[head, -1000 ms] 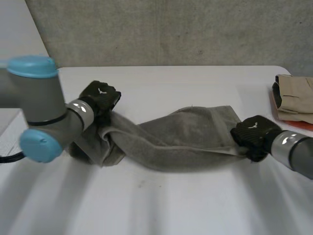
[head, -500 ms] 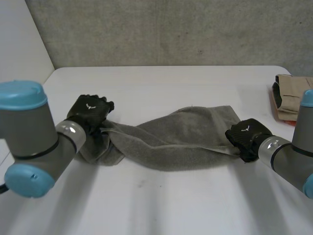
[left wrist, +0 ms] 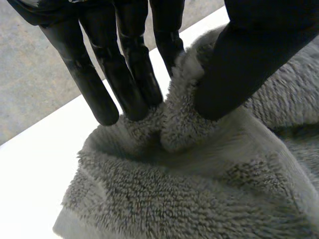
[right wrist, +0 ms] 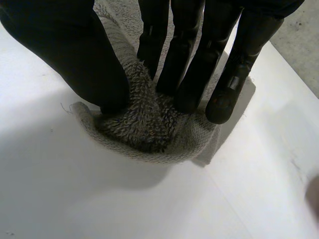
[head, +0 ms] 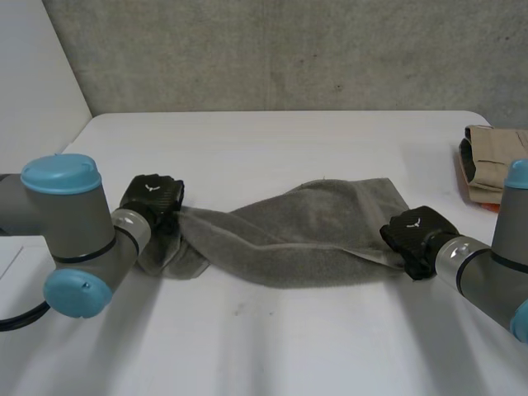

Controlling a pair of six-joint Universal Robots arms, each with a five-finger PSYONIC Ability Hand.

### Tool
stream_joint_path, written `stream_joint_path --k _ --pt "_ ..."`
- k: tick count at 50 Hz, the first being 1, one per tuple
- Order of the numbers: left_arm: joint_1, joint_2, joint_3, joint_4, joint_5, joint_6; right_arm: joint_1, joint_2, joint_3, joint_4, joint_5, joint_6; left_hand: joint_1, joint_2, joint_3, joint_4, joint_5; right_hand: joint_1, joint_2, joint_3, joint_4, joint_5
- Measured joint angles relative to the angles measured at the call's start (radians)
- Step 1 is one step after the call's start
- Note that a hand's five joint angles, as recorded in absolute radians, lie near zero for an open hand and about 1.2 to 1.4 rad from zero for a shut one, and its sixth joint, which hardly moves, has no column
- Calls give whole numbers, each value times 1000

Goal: Fold the laundry.

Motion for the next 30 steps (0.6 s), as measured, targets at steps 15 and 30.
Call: stream_joint_path --k 15,30 --pt "14 357 -114 -224 52 86 -3 -262 -66 345 14 -209 0 64 66 65 18 0 0 0 0 0" --pt "69 290 -86 -415 113 438 19 -119 -146 462 27 -287 0 64 66 65 18 0 0 0 0 7"
